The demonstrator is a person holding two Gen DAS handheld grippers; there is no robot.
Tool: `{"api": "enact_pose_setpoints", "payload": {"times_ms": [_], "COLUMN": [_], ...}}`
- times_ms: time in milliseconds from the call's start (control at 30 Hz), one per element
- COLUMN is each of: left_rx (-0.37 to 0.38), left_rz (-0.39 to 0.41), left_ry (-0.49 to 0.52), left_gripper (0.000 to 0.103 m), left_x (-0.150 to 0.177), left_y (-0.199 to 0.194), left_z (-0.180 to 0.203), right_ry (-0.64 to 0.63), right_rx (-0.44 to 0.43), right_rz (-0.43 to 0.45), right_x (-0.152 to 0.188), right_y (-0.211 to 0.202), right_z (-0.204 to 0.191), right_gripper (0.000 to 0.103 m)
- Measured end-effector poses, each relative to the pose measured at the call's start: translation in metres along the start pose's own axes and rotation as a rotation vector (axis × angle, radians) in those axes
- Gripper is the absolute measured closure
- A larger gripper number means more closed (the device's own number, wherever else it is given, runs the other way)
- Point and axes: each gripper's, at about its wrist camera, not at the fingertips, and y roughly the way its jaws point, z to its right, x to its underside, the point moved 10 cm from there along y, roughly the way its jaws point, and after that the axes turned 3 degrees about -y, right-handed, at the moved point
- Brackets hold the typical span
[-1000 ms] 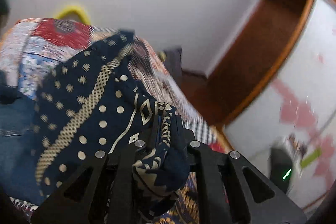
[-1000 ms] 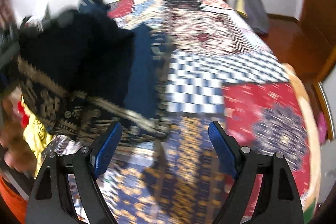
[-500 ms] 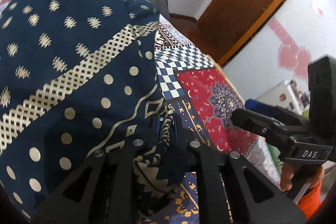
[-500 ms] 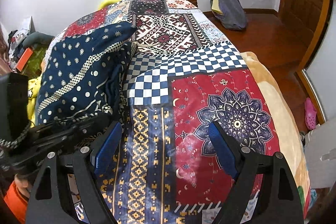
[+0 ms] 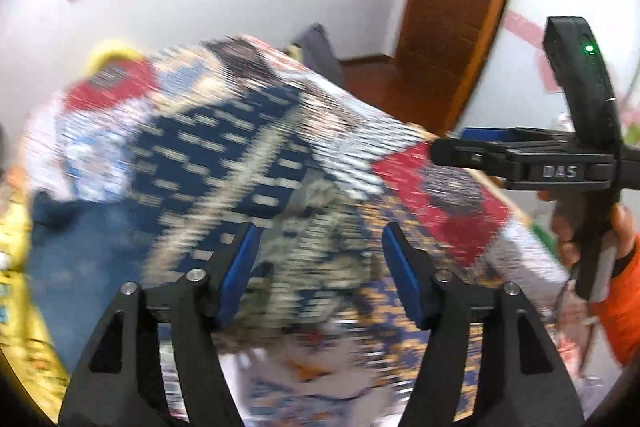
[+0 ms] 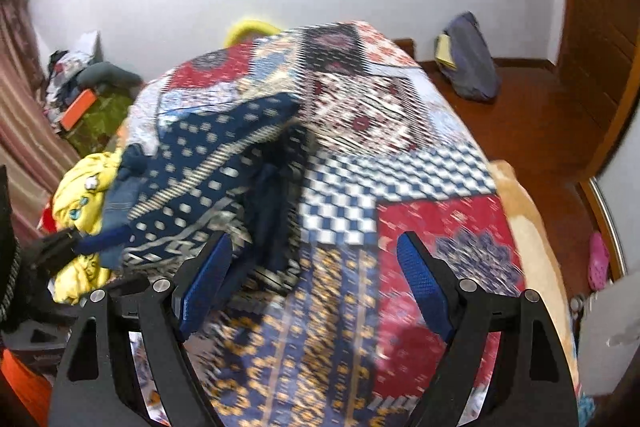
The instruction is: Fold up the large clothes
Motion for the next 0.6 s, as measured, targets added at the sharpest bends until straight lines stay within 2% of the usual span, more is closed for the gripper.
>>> {"api": "enact_pose_setpoints", "payload": {"times_ms": [133,233,267,333,467,600], "left_rx": [-0.143,-0.148,-0.142,-0.121,-0.087,-0.137], "left_rz": [0.007,-0.037,-0.075,-0.117,-0.111,-0.089], "left_ry": [-0.029,-0.098,-0.133,-0.164,-0.16,-0.089], "left_gripper": [0.033,0.033,0.033,0.033,0.028,0.02], "left_x": [0.0,0.012,0.022,0.04,0.062,0.07], "left_y": [-0.006,0.011,0.02,0.032,0.04,0.038], "left_z": [-0.066,-0.1,-0.111,-0.118,-0.111,-0.099], "right_ry": [-0.06,-0.099,-0.111,-0.145,-0.178,-0.125], "right_rx": [-0.056,-0.086,-0.09,-0.086,-0.031,-0.006], "right_rz": [-0.022,-0.071,-0.092,-0.141,-0.225,-0.265], "right_x": [-0.006,0.002,0.007,0.023,0.056,0.074], "right_y": [0.026,0.052,0.06,0.078,0.1,0.097], "right_z": [-0.039,-0.061,-0.066,-0.07,-0.052,-0.02], "right_gripper": [0.021,0.021,0.021,0.021,0.021,0.021]}}
